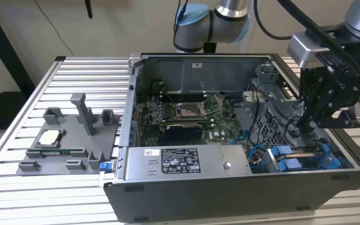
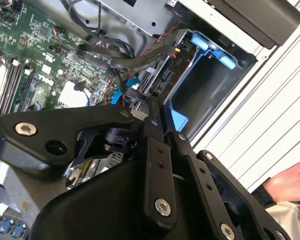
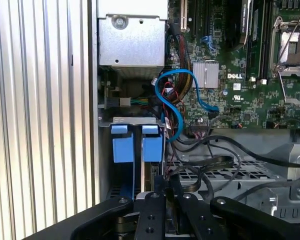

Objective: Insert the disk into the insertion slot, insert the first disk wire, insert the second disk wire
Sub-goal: 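Insert the second disk wire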

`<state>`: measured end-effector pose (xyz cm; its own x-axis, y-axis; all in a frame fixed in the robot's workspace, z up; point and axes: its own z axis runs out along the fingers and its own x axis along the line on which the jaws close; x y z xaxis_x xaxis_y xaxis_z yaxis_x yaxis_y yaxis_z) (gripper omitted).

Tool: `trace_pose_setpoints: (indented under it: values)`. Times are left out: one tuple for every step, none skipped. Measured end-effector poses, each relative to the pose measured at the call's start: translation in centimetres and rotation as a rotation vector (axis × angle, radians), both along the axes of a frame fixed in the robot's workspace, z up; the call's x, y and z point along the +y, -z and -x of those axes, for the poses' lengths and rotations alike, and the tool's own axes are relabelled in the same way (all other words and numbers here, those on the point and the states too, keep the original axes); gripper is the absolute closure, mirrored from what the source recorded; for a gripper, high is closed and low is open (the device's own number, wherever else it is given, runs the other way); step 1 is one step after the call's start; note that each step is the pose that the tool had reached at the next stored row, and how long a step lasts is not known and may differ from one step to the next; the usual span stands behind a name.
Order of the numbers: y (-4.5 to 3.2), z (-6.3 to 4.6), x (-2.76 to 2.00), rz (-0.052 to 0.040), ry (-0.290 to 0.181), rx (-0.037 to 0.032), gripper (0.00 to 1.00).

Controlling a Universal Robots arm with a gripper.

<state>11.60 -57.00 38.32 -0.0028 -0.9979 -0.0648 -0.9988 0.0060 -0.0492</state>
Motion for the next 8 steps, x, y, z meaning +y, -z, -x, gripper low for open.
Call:
trace_pose_setpoints:
  values:
    - [0.06,0.0,0.0,0.0001,0.0,0.0,0.84]
    - [0.12,0.0,0.0,0.0005,0.0,-0.0001,0.84]
    - [0.17,0.0,0.0,0.0013,0.0,-0.0001,0.84]
    - [0.21,0.0,0.0,0.002,0.0,-0.0001,0.84]
    - [0.27,0.0,0.0,0.0023,0.0,-0.0001,0.84]
    - [0.32,0.0,0.0,0.0027,0.0,-0.0001,0.84]
    - [0.39,0.0,0.0,0.0029,0.0,-0.0002,0.84]
    - [0.45,0.0,0.0,0.0032,0.0,-0.0002,0.84]
